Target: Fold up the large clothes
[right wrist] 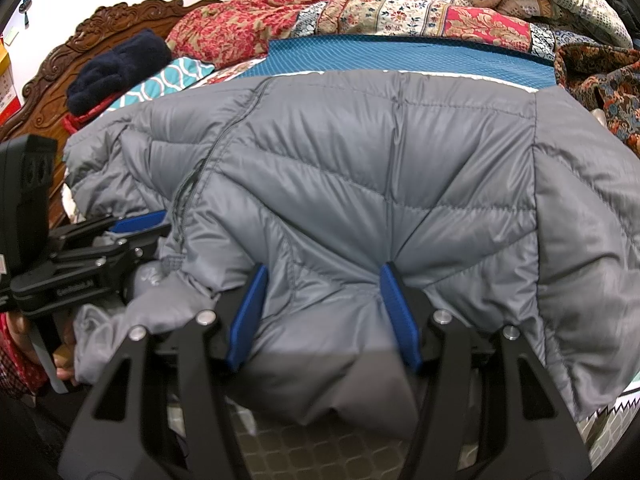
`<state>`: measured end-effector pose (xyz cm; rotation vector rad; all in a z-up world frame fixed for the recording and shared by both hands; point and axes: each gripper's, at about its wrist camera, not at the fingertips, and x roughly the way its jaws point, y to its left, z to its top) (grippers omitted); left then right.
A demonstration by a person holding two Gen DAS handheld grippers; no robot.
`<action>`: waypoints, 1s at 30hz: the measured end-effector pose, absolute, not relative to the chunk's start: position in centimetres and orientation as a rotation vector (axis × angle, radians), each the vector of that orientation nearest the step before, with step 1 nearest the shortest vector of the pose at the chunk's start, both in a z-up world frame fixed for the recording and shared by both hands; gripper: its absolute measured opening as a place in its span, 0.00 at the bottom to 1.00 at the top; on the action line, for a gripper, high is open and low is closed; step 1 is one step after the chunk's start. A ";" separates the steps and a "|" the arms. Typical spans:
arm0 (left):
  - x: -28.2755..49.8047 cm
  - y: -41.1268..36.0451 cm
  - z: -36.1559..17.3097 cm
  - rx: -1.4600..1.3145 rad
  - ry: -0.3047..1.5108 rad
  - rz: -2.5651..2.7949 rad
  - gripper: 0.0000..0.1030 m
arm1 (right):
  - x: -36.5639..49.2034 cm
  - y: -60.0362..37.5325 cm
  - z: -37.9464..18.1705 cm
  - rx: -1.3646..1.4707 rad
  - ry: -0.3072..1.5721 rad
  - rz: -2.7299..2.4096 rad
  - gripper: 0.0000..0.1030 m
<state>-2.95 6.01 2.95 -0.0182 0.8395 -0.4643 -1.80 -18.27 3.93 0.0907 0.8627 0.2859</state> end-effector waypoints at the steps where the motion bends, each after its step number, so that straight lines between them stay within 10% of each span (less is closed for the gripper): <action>1: -2.9 6.0 2.9 -0.018 0.839 -0.464 0.37 | -1.8 -18.3 3.9 0.091 0.863 0.286 0.54; 27: -4.2 10.4 8.7 -0.139 0.734 -0.384 0.36 | -1.6 -18.3 4.1 0.103 0.876 0.299 0.56; 30: -3.9 14.5 11.5 -0.192 0.669 -0.248 0.21 | -1.3 -18.1 4.6 0.121 0.886 0.321 0.63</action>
